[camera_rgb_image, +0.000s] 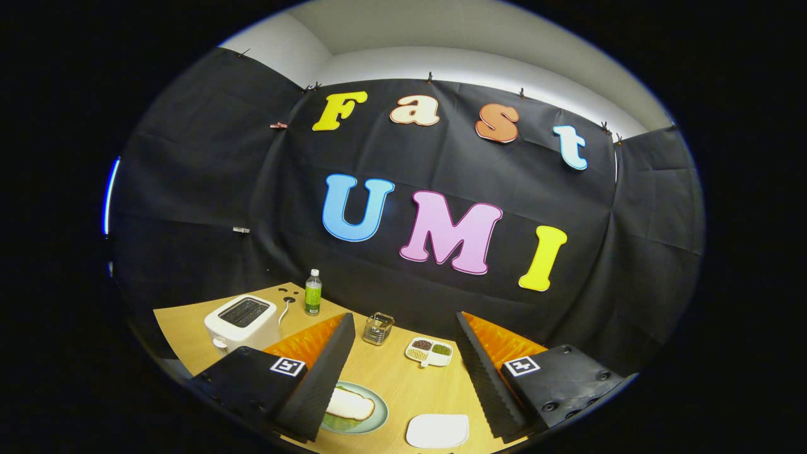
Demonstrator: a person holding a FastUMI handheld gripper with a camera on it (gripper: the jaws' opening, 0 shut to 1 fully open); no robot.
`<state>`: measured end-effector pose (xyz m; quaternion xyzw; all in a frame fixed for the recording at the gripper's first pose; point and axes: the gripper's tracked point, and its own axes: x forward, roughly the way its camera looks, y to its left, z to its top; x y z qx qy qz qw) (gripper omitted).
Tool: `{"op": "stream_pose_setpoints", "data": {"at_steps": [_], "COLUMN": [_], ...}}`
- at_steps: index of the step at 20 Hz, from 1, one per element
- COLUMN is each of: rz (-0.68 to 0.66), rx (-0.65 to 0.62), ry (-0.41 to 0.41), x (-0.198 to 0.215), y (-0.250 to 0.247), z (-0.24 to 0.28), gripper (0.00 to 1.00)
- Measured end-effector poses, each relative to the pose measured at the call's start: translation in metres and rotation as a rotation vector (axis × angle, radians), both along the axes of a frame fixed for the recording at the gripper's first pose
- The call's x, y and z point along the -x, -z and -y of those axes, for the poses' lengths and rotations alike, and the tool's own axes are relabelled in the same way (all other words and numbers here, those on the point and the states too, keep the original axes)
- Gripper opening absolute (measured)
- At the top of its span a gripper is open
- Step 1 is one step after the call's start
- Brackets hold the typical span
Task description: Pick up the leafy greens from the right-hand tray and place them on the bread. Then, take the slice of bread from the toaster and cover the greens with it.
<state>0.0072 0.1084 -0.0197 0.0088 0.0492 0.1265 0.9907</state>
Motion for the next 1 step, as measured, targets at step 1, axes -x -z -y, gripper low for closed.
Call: {"op": "stream_pose_setpoints", "data": {"at_steps": [1], "rz": [-0.006], "rx": [0.001], "ry": [-0.004], "x": [-0.0006], "y": [0.0026], "z": [-0.0009], "gripper": [0.98]}}
